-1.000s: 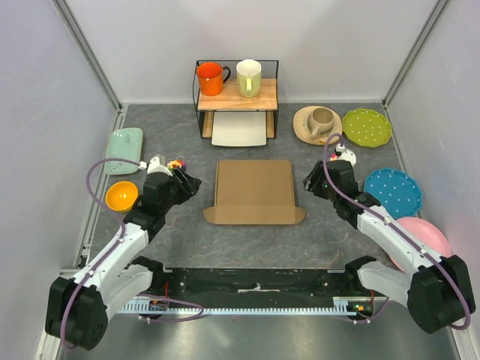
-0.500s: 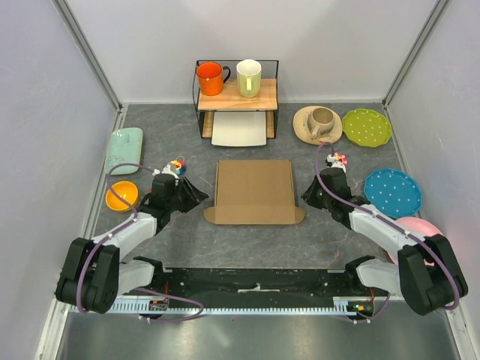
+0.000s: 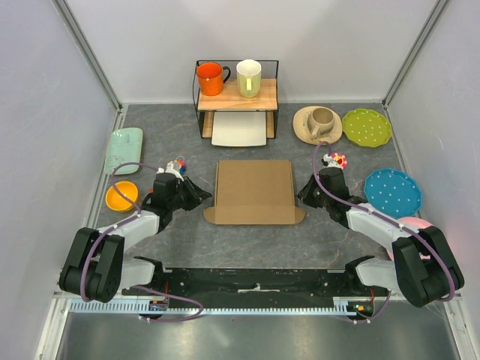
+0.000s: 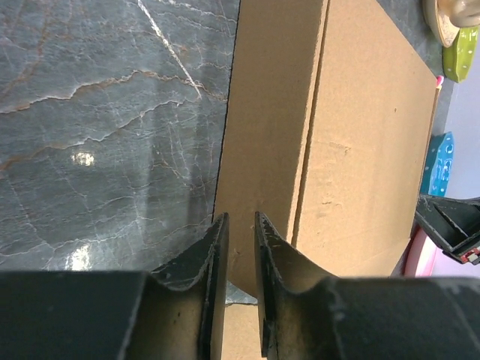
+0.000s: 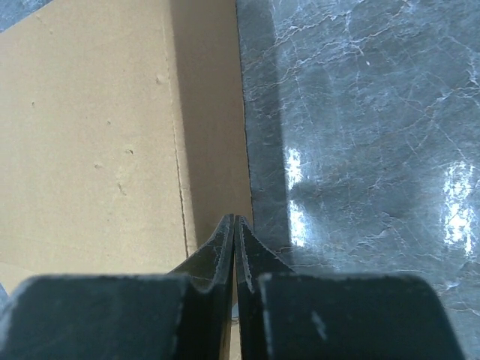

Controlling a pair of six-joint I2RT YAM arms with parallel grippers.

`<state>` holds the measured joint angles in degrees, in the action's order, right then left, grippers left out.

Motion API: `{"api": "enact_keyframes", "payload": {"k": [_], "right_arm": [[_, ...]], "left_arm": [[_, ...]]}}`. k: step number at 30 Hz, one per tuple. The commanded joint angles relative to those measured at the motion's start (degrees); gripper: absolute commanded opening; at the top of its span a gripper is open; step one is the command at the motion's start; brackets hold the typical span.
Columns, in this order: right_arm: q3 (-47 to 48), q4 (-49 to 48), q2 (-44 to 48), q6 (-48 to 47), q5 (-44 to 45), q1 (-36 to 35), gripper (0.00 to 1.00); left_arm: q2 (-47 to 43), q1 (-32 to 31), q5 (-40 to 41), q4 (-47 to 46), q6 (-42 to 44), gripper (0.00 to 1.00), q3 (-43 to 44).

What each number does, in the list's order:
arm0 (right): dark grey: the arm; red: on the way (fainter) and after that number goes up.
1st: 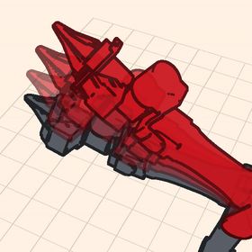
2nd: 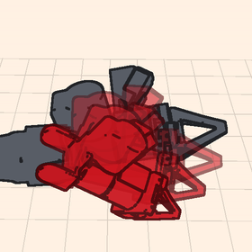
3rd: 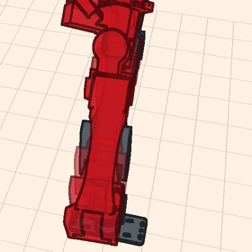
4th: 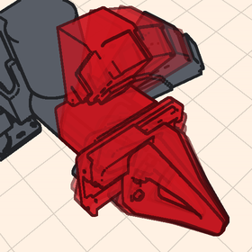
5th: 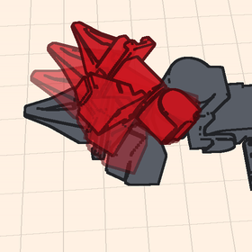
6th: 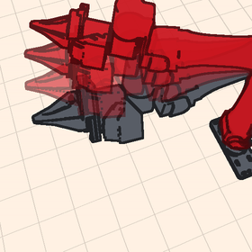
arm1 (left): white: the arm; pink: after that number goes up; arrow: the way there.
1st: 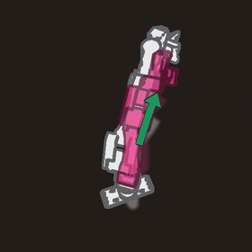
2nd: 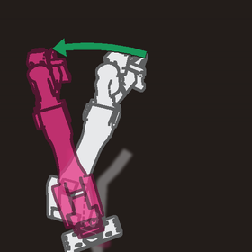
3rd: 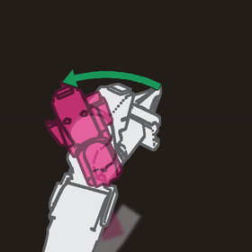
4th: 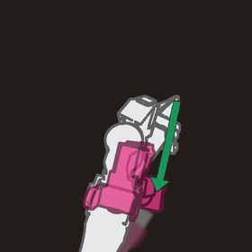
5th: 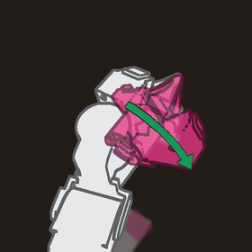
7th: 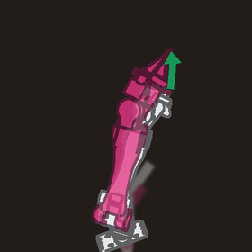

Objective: Fold the paper box

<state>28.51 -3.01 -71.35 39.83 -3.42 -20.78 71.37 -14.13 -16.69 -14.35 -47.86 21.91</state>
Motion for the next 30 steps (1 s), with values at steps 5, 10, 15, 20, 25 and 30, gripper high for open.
{"api": "enact_keyframes", "payload": {"k": [5,10,15,20,25,30], "right_arm": [[-1.96,-3.15,0.33,0.95,-1.94,-0.40,0.06],[-3.64,-3.23,1.48,0.95,-2.38,-0.93,0.05],[-3.99,-3.67,3.06,0.95,-2.91,-2.34,0.05],[-3.20,-3.50,4.03,0.42,-3.43,-4.01,0.05],[-1.71,-1.31,7.53,0.16,-3.96,-4.89,0.05],[2.33,4.31,13.42,-0.02,-5.45,-5.24,0.05]], "left_arm": [[0.79,-0.72,-1.68,-2.88,-0.93,0.23,-1.08],[0.78,-1.16,-1.68,-2.70,-0.84,0.23,-1.26],[0.17,-3.61,-1.68,-2.53,-0.57,0.21,-0.38],[-2.11,-6.17,-2.38,-2.26,-0.75,0.19,-0.03],[-6.15,-6.96,-3.70,-0.78,-2.15,0.17,-0.64],[-12.83,-6.96,-5.99,2.21,-3.03,0.18,1.02]]}}
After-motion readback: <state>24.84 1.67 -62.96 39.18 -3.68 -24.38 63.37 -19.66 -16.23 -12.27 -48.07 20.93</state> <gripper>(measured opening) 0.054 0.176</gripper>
